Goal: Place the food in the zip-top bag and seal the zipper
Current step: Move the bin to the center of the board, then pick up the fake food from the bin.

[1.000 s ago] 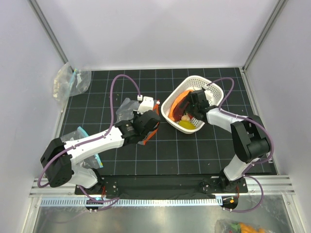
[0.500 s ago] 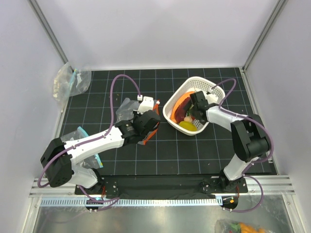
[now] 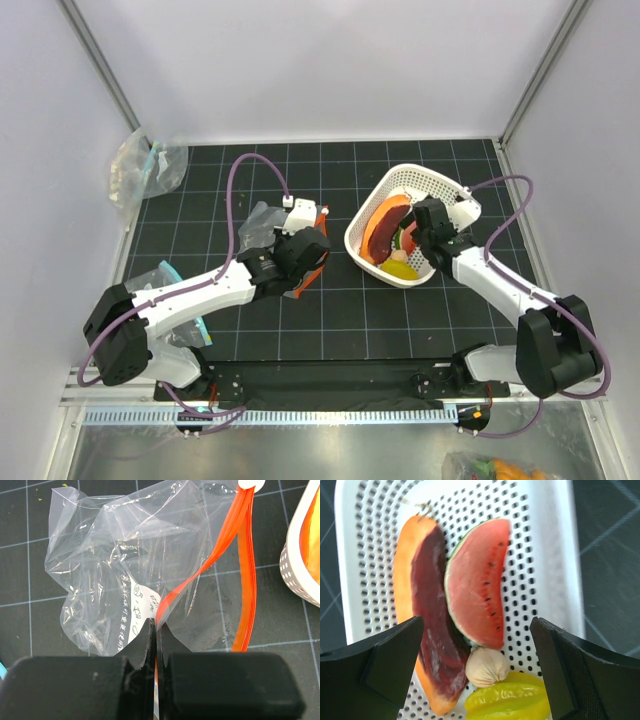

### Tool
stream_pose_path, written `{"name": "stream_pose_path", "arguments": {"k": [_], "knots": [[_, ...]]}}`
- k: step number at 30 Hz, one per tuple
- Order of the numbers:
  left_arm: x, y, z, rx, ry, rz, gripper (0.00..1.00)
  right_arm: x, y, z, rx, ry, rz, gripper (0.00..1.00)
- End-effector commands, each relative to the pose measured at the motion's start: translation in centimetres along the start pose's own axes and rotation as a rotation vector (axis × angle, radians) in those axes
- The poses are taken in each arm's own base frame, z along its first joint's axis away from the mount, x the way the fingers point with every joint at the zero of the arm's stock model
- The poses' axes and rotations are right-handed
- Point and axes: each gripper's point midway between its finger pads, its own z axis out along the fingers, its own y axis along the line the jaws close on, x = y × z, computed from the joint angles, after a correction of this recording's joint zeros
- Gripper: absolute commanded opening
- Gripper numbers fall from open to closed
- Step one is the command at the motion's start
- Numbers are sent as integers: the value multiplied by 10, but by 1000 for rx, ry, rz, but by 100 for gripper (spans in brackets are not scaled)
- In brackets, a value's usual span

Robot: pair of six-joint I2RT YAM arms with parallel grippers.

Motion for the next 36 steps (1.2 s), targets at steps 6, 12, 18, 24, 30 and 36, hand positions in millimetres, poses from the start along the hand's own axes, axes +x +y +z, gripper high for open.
{"name": "stream_pose_path", "arguments": {"k": [6, 12, 18, 24, 30, 36], "knots": [[-13, -5, 0, 8, -31, -35, 0, 4, 88, -14, -442, 53, -120, 97], [-11, -7, 0, 20, -24, -34, 0, 20, 108, -1, -474, 130, -146, 96], [-13, -6, -1, 20, -27, -32, 0, 57, 93, 34, -347, 243, -106, 98], [-14, -6, -2, 22, -30, -36, 0, 75, 56, 62, -115, 290, -50, 100], [-14, -5, -2, 19, -30, -35, 0, 83, 43, 81, -28, 291, -120, 99], [-13, -5, -2, 20, -30, -33, 0, 89, 47, 82, -79, 304, -158, 67]]}}
